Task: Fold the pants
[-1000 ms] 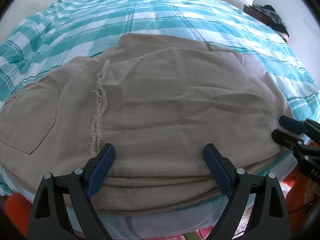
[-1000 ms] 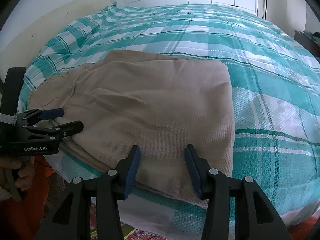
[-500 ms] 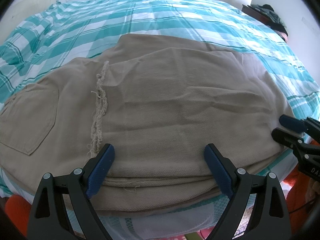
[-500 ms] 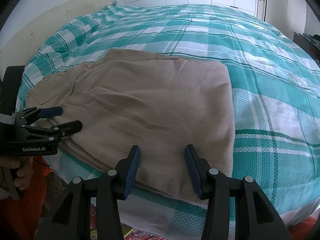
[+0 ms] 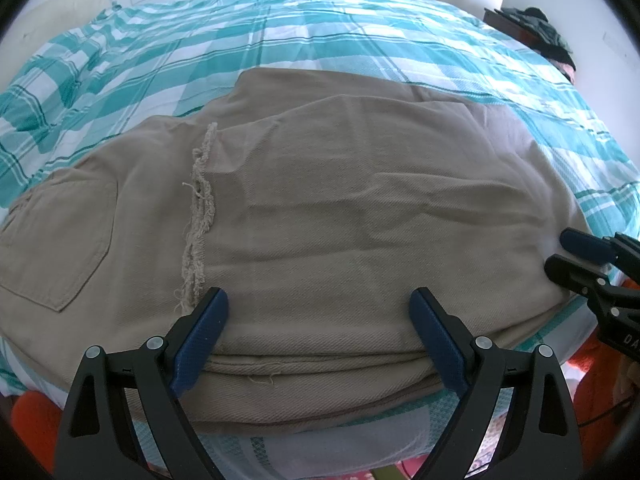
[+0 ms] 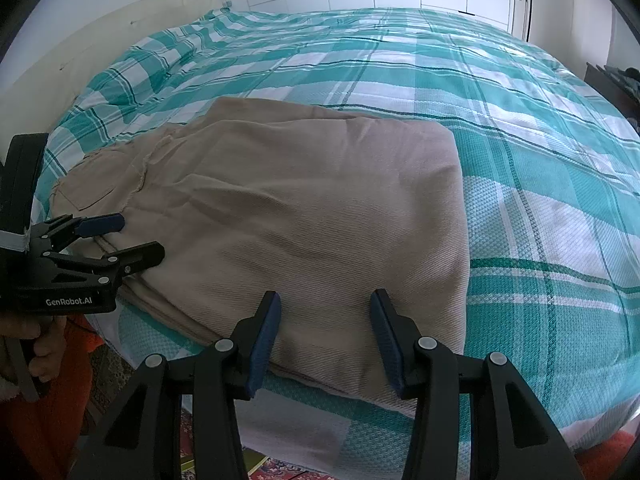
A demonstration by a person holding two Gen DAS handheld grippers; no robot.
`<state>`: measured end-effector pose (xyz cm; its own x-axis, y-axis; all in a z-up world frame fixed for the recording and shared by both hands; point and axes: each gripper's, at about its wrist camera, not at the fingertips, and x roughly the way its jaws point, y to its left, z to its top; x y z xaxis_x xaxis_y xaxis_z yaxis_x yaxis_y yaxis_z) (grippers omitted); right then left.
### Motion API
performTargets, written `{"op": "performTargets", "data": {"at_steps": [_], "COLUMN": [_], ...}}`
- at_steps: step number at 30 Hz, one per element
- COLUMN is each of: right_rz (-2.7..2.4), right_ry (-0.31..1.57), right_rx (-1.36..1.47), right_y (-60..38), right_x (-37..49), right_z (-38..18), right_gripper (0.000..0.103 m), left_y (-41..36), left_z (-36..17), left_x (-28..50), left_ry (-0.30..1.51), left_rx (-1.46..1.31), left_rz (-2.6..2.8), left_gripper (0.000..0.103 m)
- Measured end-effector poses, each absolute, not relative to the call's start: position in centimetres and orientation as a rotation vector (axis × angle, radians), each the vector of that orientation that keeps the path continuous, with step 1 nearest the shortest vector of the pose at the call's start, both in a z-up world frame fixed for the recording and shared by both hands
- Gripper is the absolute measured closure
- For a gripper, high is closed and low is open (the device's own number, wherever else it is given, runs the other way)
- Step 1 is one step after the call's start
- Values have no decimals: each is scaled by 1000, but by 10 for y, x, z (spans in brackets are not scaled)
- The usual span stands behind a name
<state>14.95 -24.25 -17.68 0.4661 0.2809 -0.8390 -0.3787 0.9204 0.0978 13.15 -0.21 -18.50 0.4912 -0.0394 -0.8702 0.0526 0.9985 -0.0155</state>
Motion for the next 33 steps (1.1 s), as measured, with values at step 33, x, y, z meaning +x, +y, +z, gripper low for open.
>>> {"op": "performTargets", "data": {"at_steps": [33], "right_rz": [402], "right_ry": [1016], "right_rx": [-81], "right_y": [-241], "right_x": [149], "right_z": [-174], "right_gripper": [55], "left_y": [339], "left_z": [-154], "left_x": [47], "left_ry": [866], "left_rx": [-1103], "left_rz": [103], "left_gripper": [40]}}
